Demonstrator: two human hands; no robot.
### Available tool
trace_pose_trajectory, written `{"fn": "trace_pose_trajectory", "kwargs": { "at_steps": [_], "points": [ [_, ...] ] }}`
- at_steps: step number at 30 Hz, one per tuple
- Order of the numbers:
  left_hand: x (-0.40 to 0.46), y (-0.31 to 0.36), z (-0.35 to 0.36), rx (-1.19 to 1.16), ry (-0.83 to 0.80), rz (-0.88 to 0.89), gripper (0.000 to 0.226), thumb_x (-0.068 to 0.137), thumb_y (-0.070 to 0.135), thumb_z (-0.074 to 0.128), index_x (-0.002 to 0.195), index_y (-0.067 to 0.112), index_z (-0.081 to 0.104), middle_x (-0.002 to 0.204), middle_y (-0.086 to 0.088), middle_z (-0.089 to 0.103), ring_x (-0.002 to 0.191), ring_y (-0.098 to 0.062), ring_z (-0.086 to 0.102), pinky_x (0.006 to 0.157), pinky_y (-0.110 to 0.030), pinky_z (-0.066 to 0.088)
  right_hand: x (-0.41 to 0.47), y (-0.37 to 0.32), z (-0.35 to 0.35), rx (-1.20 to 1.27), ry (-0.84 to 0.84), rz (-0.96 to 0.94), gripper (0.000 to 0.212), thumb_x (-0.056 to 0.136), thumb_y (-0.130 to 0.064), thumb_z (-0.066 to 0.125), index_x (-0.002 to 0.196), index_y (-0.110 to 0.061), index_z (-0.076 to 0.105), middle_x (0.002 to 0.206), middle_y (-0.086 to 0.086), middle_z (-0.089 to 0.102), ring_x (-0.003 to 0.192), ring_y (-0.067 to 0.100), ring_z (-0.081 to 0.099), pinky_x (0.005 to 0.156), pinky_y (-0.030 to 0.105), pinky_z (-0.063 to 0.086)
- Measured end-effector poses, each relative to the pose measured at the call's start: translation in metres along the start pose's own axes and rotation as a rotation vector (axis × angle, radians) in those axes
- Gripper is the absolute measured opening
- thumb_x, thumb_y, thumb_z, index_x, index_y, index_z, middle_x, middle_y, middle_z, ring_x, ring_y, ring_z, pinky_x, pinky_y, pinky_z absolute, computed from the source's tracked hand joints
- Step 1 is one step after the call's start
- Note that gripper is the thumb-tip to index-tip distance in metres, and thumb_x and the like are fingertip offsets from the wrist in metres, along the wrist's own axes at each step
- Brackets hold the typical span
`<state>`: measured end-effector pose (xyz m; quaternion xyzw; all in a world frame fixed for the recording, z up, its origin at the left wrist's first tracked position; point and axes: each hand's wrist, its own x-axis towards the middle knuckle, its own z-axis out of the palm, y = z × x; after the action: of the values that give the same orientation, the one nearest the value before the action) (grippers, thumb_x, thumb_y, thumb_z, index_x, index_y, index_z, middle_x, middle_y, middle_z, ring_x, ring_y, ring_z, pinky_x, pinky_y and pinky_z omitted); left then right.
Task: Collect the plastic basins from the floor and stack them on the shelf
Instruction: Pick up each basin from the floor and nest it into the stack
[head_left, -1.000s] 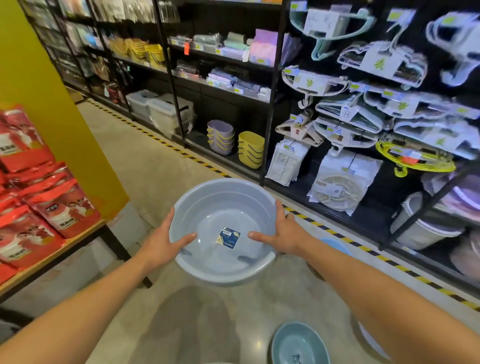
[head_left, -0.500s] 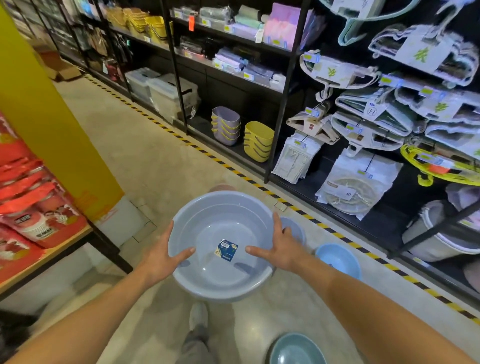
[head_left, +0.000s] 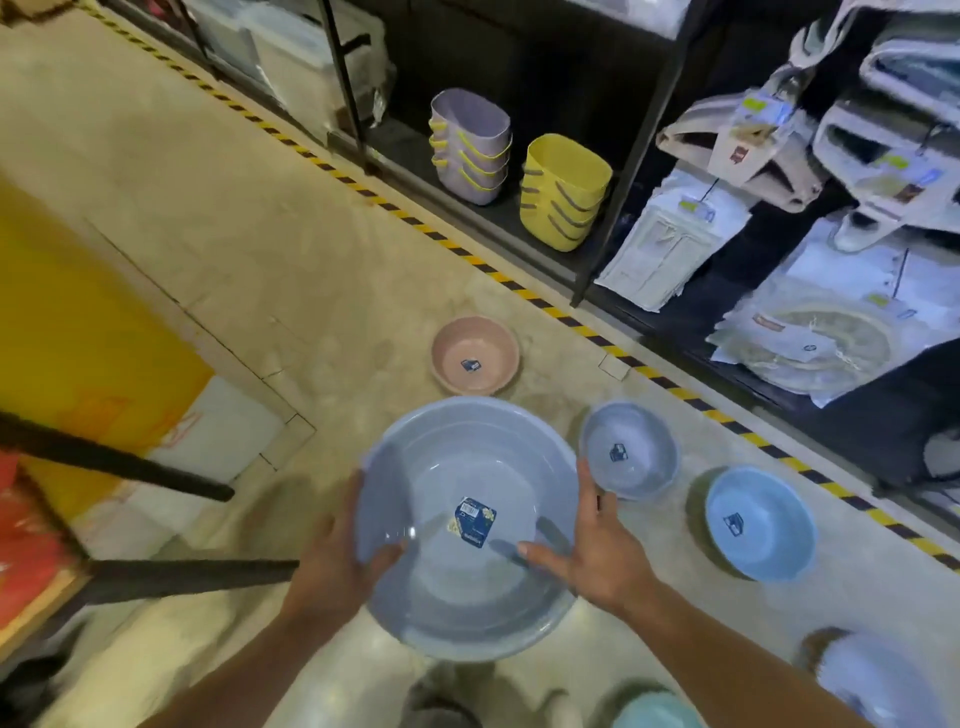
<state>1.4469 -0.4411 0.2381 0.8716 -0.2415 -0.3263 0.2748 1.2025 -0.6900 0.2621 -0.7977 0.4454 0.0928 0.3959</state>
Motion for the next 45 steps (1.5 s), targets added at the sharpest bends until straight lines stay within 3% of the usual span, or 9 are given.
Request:
{"fn": "trace_pose_trajectory", "kwargs": {
  "at_steps": [4, 10, 13, 17, 23, 30, 35, 41, 45],
  "points": [
    [0.089, -0.06, 0.059, -0.029, 0.009, -0.074, 0.115, 0.073, 0.086, 0.065, 0.169, 0.059, 0.009, 0.154, -0.001, 0.05, 0.14, -0.025, 0.055, 0.105, -0.034, 0.042, 0.098, 0.044, 0.067, -0.025, -0.003, 0.082, 0.144, 0.051, -0.109, 0.059, 0.157, -0.055, -0.024, 0.132, -0.005, 0.034, 0.105, 0.022, 0.068, 0.082, 0.04, 0.058],
    [0.199, -0.185, 0.186, -0.079, -0.05, -0.129, 0.115, 0.074, 0.087, 0.07, 0.165, 0.067, 0.004, 0.15, 0.011, 0.058, 0.133, -0.019, 0.061, 0.11, -0.047, 0.049, 0.23, 0.153, 0.187, -0.141, -0.018, 0.02, 0.142, 0.056, -0.112, 0.043, 0.161, -0.047, -0.027, 0.125, -0.008, 0.036, 0.078, 0.015, 0.056, 0.057, 0.027, 0.039],
    [0.236, -0.24, 0.247, -0.063, -0.033, -0.142, 0.109, 0.069, 0.089, 0.066, 0.155, 0.08, 0.0, 0.147, 0.023, 0.049, 0.129, -0.013, 0.057, 0.103, -0.037, 0.046, 0.28, 0.205, 0.246, -0.188, -0.013, -0.002, 0.143, 0.056, -0.112, 0.039, 0.165, -0.041, -0.02, 0.129, -0.004, 0.038, 0.084, 0.021, 0.062, 0.061, 0.03, 0.043],
    [0.268, -0.292, 0.313, -0.073, 0.007, -0.227, 0.102, 0.063, 0.091, 0.065, 0.141, 0.091, -0.002, 0.142, 0.018, 0.061, 0.114, -0.019, 0.068, 0.095, -0.04, 0.051, 0.328, 0.258, 0.305, -0.228, -0.012, -0.041, 0.141, 0.06, -0.111, 0.041, 0.166, -0.039, -0.016, 0.134, -0.001, 0.04, 0.093, 0.028, 0.069, 0.061, 0.032, 0.047],
    [0.294, -0.352, 0.371, 0.022, -0.002, -0.267, 0.118, 0.065, 0.093, 0.063, 0.16, 0.073, -0.004, 0.152, 0.005, 0.058, 0.126, -0.03, 0.066, 0.094, -0.042, 0.049, 0.373, 0.307, 0.374, -0.273, 0.001, -0.1, 0.133, 0.072, -0.103, 0.049, 0.166, -0.037, -0.018, 0.13, -0.002, 0.039, 0.071, 0.014, 0.049, 0.05, 0.022, 0.037],
    [0.319, -0.375, 0.378, 0.098, 0.056, -0.302, 0.12, 0.067, 0.092, 0.061, 0.162, 0.067, -0.007, 0.15, -0.001, 0.056, 0.129, -0.035, 0.063, 0.095, -0.042, 0.048, 0.404, 0.308, 0.407, -0.253, 0.048, -0.123, 0.132, 0.073, -0.101, 0.055, 0.167, -0.032, -0.009, 0.13, 0.004, 0.044, 0.074, 0.017, 0.047, 0.059, 0.03, 0.043],
    [0.332, -0.385, 0.374, 0.137, -0.038, -0.297, 0.12, 0.078, 0.083, 0.072, 0.164, 0.063, -0.01, 0.158, -0.001, 0.056, 0.131, -0.038, 0.063, 0.107, -0.052, 0.051, 0.413, 0.309, 0.416, -0.317, -0.001, -0.082, 0.133, 0.074, -0.1, 0.055, 0.165, -0.033, -0.015, 0.134, 0.004, 0.042, 0.088, 0.029, 0.066, 0.063, 0.034, 0.046],
    [0.339, -0.394, 0.381, 0.25, -0.028, -0.249, 0.118, 0.084, 0.079, 0.07, 0.166, 0.056, -0.013, 0.157, -0.003, 0.058, 0.13, -0.042, 0.064, 0.1, -0.051, 0.052, 0.418, 0.314, 0.416, -0.374, -0.039, -0.105, 0.136, 0.074, -0.097, 0.05, 0.168, -0.025, -0.015, 0.136, 0.005, 0.042, 0.101, 0.031, 0.065, 0.069, 0.039, 0.051],
    [0.345, -0.402, 0.387, 0.186, -0.07, -0.25, 0.121, 0.086, 0.076, 0.071, 0.162, 0.06, -0.021, 0.153, -0.007, 0.061, 0.127, -0.042, 0.065, 0.095, -0.046, 0.05, 0.424, 0.316, 0.42, -0.243, -0.115, -0.077, 0.137, 0.073, -0.09, 0.064, 0.163, -0.04, -0.027, 0.145, 0.009, 0.038, 0.102, 0.036, 0.068, 0.076, 0.04, 0.053]
  ]
}}
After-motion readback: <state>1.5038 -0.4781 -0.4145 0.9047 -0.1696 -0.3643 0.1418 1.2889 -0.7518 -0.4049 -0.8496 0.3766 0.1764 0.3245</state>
